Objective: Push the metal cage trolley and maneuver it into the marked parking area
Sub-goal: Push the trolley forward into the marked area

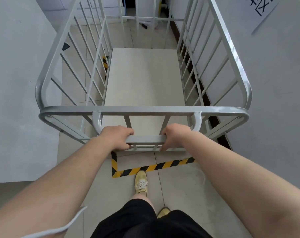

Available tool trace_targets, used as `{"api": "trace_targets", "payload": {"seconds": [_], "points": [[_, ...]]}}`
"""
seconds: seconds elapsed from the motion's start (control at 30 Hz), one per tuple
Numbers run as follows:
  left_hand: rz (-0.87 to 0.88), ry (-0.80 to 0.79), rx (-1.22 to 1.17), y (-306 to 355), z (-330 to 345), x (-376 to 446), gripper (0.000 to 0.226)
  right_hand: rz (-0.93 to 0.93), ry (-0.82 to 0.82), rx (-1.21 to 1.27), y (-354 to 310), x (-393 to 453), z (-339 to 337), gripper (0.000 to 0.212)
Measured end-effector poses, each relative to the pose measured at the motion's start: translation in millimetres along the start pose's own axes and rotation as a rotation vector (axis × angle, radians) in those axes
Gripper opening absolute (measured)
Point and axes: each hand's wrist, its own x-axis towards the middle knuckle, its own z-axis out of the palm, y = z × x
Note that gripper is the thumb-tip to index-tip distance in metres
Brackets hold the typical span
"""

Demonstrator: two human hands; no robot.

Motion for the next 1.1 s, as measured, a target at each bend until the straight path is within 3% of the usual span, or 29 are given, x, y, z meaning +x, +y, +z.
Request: {"api": "trace_targets", "payload": {"seconds": [0.1,0.2,0.37,0.6,1.1], "points": [[0.027,-0.109,0.082,1,-10,14,0.025,0.052,-0.173,0.023,0,10,-4,0.032],[0.062,-0.164,0.147,5,-13,24,0.020,0.059,-0.195,0.045,4,14,-3,0.019],[0.085,-0.216,0.145,9,-16,23,0.021,0.027,-0.221,0.055,12,16,-4,0.030],[0.087,-0.187,0.143,40,-33,27,0.009,-0.026,-0.276,0.053,43,7,-22,0.017],[0.053,-0.151,0.047,151,-29,60,0.025,-0.026,-0.240,-0.031,162,-9,-21,0.022]]}}
